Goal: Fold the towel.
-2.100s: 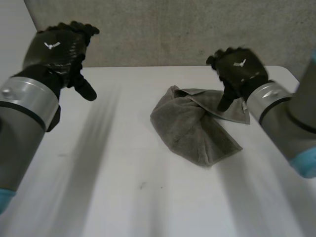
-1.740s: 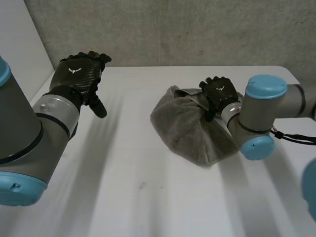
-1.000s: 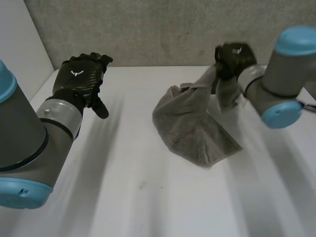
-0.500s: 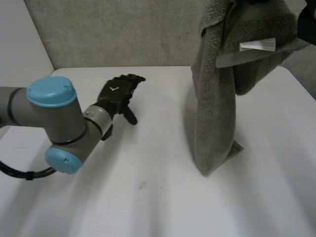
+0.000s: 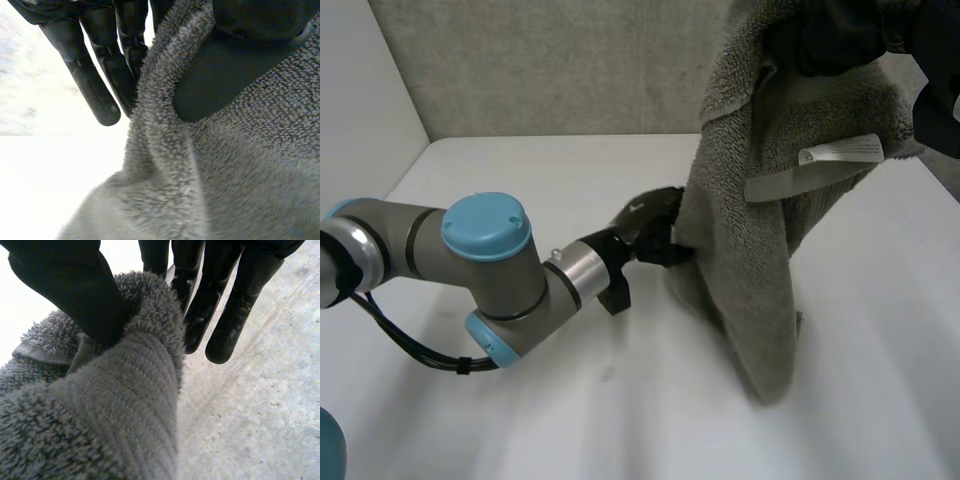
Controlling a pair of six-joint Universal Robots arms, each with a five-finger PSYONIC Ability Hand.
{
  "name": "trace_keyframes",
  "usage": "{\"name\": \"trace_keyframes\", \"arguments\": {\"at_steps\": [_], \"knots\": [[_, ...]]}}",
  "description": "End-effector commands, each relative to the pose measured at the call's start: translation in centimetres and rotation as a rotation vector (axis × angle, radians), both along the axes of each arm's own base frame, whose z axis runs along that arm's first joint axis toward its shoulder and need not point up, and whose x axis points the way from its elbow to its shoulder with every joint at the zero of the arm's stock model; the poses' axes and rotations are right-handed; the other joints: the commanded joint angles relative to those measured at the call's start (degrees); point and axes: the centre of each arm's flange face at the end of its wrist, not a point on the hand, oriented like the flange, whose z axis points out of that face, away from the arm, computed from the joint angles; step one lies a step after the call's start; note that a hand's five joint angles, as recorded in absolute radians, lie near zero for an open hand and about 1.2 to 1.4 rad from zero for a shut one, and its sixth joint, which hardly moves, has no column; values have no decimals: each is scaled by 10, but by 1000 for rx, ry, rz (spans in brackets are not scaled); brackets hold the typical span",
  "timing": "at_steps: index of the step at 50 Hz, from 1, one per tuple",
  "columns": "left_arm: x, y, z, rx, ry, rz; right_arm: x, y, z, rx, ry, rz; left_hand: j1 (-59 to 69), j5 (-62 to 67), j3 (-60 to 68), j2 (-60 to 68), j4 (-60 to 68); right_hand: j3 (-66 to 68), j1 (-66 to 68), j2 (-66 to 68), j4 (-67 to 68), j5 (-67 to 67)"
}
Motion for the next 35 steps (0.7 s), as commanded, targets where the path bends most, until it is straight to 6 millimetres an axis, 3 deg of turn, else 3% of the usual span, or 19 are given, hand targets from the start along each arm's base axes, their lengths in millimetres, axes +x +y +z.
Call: {"name": "trace_keyframes", "arguments": {"at_steps": [1,3,7,11,12,14,17,19,20,23,24,26,27,28,29,31,35], "knots": [[43,-47,29,-221,-110,361,-2,-13,-4,-21,31,-50,156,151,145,141,143,121,252,129,116,146],[76,-69,53,-347,-199,541,1,-28,-12,-18,50,-74,156,151,145,141,143,121,252,129,116,146],[89,-70,72,-426,-252,626,6,-40,-18,-31,46,-87,156,151,145,141,143,121,252,129,116,146],[103,-51,111,-498,-230,658,12,-61,-33,-36,23,-116,156,151,145,141,143,121,252,129,116,146],[103,-50,111,-498,-230,658,12,-61,-33,-36,23,-116,156,151,145,141,143,121,252,129,116,146],[109,-28,124,-516,-230,661,19,-79,-54,-2,39,-131,156,151,145,141,143,121,252,129,116,146],[114,-17,125,-515,-241,659,23,-84,-68,34,62,-126,156,151,145,141,143,121,252,129,116,146],[123,6,115,-501,-298,652,27,-92,-97,128,120,-120,156,151,145,141,143,121,252,129,116,146],[123,6,115,-501,-299,652,28,-92,-97,128,120,-120,156,151,145,141,143,121,252,129,116,146],[132,42,80,-459,-465,589,30,-100,-153,352,271,-110,156,151,145,141,143,121,252,129,116,146],[132,42,80,-459,-465,589,30,-100,-153,352,272,-110,156,151,145,141,143,121,252,129,116,146],[123,74,55,-424,-579,470,28,-98,-184,461,404,-107,156,151,145,141,143,121,252,129,116,146],[123,75,55,-424,-580,469,28,-98,-184,461,405,-107,156,151,145,141,143,121,252,129,116,146],[118,91,44,-403,-628,404,26,-95,-195,490,466,-103,156,151,145,141,143,121,252,129,116,146],[118,91,44,-403,-628,404,25,-91,-205,519,515,-91,156,151,145,141,143,121,252,129,116,146],[112,116,18,-327,-740,298,23,-88,-211,538,546,-87,133,128,122,118,120,121,252,129,116,146],[116,121,0,-253,-845,289,19,-80,-221,578,585,-76,32,27,21,17,19,121,252,129,116,146]]}}
